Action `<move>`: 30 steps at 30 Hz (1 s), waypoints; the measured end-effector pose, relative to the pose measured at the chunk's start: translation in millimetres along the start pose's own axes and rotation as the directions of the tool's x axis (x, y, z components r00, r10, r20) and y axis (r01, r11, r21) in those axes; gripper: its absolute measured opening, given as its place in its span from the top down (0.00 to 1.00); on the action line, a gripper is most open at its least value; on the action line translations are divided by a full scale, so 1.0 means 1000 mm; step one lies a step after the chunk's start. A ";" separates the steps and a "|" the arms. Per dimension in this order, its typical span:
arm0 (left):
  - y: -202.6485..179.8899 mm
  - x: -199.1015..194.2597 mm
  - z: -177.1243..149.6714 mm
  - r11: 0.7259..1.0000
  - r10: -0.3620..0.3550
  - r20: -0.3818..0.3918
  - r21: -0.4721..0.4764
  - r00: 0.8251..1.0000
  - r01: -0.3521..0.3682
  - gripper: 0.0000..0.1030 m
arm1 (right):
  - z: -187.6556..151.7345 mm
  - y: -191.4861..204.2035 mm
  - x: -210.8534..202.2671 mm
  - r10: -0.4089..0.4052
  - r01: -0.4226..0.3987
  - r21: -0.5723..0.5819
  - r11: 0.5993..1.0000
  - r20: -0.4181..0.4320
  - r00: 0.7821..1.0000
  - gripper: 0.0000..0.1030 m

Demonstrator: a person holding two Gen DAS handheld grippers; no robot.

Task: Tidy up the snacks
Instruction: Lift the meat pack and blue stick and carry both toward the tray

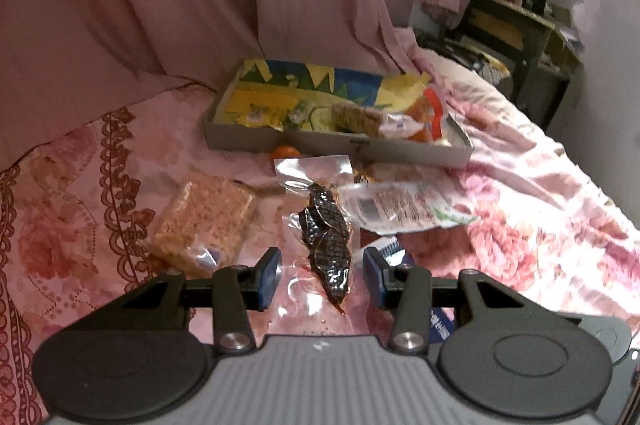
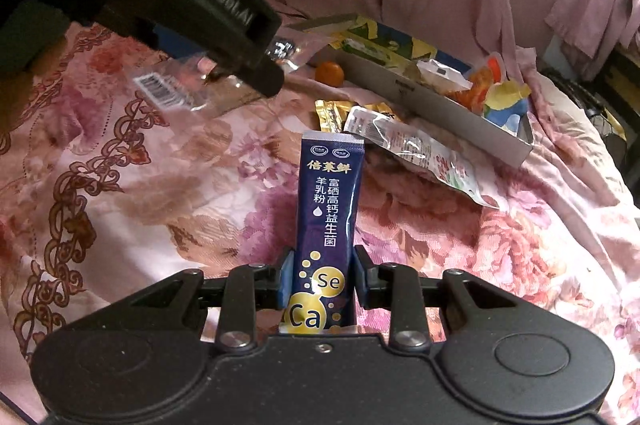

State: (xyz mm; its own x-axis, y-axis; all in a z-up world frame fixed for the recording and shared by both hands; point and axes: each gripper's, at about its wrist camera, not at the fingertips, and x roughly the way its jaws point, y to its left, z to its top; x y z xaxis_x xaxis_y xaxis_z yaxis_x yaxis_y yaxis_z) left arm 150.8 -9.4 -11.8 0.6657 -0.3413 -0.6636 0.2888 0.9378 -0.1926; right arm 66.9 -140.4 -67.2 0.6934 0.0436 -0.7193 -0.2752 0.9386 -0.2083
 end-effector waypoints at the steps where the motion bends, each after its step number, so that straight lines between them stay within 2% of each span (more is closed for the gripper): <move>1: 0.001 -0.001 0.001 1.000 -0.001 0.006 -0.008 1.000 0.001 0.53 | 0.000 0.001 0.000 0.004 -0.004 -0.006 1.000 0.003 1.000 0.69; 9: 0.006 -0.003 0.003 0.999 0.002 0.034 -0.041 0.999 0.000 0.53 | 0.002 0.012 -0.012 0.039 -0.035 -0.059 0.998 0.062 0.997 0.69; 21: 0.013 -0.008 0.008 0.996 0.009 0.102 -0.089 0.995 0.001 0.53 | 0.009 -0.003 -0.022 -0.015 0.012 0.024 1.000 0.122 0.992 0.69; 30: 0.020 0.001 0.022 0.991 0.000 0.157 -0.135 0.988 0.021 0.53 | 0.024 -0.031 -0.044 -0.079 0.055 0.113 0.992 0.222 0.972 0.69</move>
State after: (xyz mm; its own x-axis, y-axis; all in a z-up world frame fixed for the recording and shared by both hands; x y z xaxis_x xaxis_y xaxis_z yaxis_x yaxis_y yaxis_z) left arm 172.3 7.7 -0.2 0.7656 -0.3467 -0.5418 0.2072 0.9303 -0.3026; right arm 61.0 -163.5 -13.5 0.8433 0.0440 -0.5357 -0.1594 0.9723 -0.1711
